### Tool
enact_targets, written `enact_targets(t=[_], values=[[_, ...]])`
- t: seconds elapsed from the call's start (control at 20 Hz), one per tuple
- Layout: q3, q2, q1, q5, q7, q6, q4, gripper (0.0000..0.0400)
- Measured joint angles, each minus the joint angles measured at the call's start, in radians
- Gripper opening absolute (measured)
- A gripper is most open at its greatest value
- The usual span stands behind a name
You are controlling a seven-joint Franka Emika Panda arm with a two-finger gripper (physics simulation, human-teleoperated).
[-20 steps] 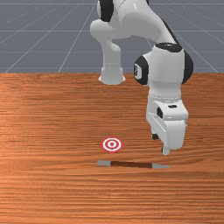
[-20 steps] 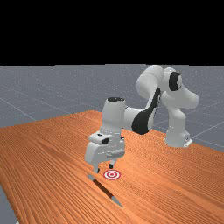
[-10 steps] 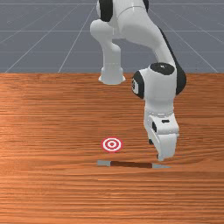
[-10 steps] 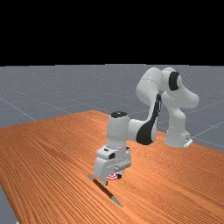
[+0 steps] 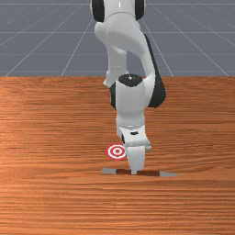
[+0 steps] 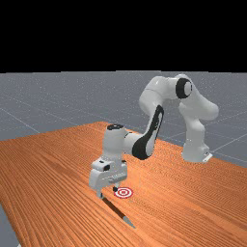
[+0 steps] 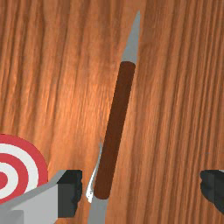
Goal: Pick up the pen and put it to the marker
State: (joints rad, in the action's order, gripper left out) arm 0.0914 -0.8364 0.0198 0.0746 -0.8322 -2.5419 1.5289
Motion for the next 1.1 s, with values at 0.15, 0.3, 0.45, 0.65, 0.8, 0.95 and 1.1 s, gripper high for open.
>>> enact_targets(t=[0.15, 0.3, 0.45, 0.65, 0.8, 0.95, 1.1], values=[[-0.040, -0.010, -0.070, 0.001, 0.142, 0.012, -0.021, 0.0400], [0.001, -0.045, -0.068, 0.007, 0.057, 0.057, -0.074, 0.0400], [-0.002, -0.091, -0.071, 0.010, 0.058, 0.030, -0.091, 0.0400], [-0.029, -0.087, -0.086, 0.031, 0.077, -0.010, -0.064, 0.0400], [-0.013, -0.115, -0.074, 0.018, 0.060, 0.002, -0.093, 0.0400], [0.027, -0.134, -0.042, -0.008, 0.025, -0.039, -0.083, 0.0400], [-0.006, -0.123, -0.067, 0.021, 0.042, -0.027, -0.079, 0.0148]])
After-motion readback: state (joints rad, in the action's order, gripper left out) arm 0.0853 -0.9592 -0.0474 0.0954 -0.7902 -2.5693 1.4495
